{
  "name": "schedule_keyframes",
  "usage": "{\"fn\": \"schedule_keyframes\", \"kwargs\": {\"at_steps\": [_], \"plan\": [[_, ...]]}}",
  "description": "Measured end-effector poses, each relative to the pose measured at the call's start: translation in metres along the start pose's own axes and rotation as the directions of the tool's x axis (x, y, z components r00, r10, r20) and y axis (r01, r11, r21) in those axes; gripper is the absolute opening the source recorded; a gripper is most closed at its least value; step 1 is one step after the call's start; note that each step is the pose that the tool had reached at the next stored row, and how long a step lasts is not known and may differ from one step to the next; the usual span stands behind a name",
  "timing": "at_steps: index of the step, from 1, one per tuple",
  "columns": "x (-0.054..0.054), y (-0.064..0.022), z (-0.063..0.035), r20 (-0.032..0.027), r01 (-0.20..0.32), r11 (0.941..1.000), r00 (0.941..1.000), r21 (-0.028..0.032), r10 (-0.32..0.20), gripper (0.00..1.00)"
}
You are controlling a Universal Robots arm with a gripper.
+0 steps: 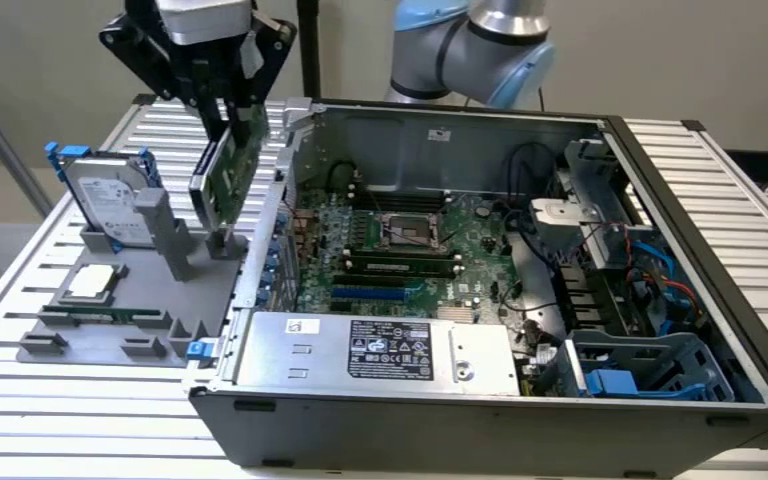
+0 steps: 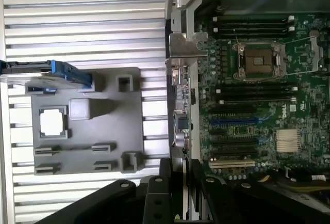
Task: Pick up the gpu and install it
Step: 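Pick up the gpu and move the gpu toward the slot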
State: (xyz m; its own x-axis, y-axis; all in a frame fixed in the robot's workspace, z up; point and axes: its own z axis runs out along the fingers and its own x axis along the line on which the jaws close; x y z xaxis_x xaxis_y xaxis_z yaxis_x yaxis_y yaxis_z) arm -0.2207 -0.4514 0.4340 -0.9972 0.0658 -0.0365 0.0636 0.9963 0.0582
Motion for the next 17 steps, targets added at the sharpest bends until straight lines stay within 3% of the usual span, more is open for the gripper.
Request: {"fn": "schedule_keyframes", "kwargs": {"at_steps": [2,10,17], "plan": [[-0.009,0.0002,-0.0037,-0.0007,0.000,1.0000,1.0000,-0.0002,0.000,0.00],[-0.046,0.0024,-0.0024,-0.0017,0.000,1.0000,1.0000,0.0001,0.000,0.00],[-0.077,0.0040,0.0080,-0.0015,0.000,1.0000,1.0000,0.0008,0.000,0.00]]}}
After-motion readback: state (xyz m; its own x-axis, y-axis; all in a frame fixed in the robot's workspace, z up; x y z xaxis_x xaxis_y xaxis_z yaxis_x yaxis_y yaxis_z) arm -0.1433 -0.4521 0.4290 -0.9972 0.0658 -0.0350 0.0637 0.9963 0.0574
